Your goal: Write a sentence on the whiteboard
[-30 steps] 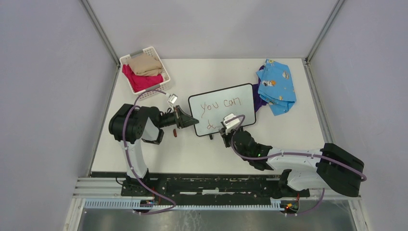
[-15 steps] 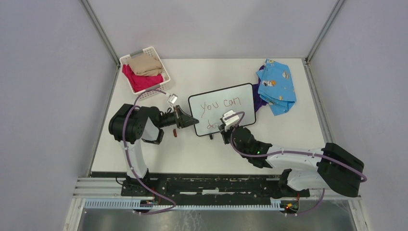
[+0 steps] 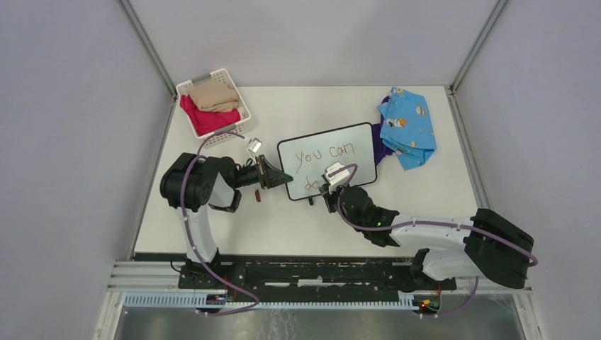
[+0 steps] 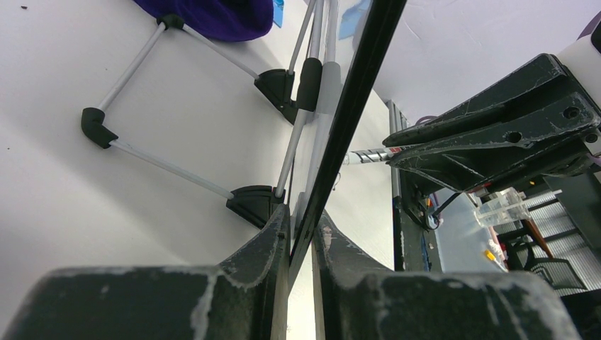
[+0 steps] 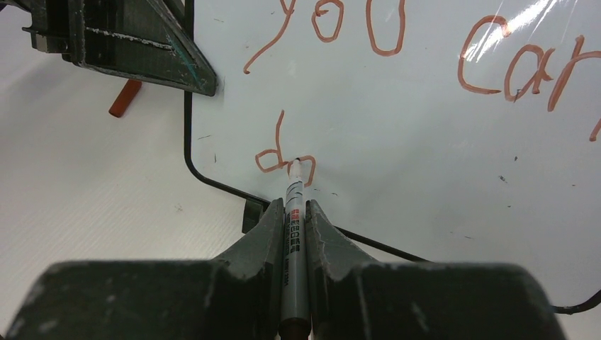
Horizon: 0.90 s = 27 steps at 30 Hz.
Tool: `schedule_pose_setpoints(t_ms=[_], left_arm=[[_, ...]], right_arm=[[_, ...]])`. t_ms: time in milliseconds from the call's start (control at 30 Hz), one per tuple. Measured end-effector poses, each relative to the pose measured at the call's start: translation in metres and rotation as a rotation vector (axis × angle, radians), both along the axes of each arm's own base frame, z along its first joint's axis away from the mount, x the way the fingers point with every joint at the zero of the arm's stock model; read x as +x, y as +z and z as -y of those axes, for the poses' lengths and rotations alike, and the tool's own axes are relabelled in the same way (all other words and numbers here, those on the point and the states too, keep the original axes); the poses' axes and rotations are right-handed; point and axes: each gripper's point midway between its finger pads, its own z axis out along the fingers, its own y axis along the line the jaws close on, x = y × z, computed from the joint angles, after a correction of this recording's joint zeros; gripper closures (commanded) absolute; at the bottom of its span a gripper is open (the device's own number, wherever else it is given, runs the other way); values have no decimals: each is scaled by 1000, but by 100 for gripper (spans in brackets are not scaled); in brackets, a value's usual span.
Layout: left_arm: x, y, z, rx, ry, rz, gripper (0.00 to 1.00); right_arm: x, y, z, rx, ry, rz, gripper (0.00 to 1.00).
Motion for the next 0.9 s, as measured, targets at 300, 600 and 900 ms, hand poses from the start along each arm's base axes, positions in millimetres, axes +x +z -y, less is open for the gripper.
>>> schedule_pose_setpoints(t_ms=[300, 600, 900], left_arm=[[0, 0, 0, 0, -2, 0, 98], [0, 0, 0, 0, -2, 0, 98], [0, 0, 0, 0, -2, -1, 98]], right_arm=[[-5, -2, 4, 11, 15, -7, 100], [-8, 37, 32, 127, -22, 82, 100], [16, 34, 78, 84, -213, 125, 100]])
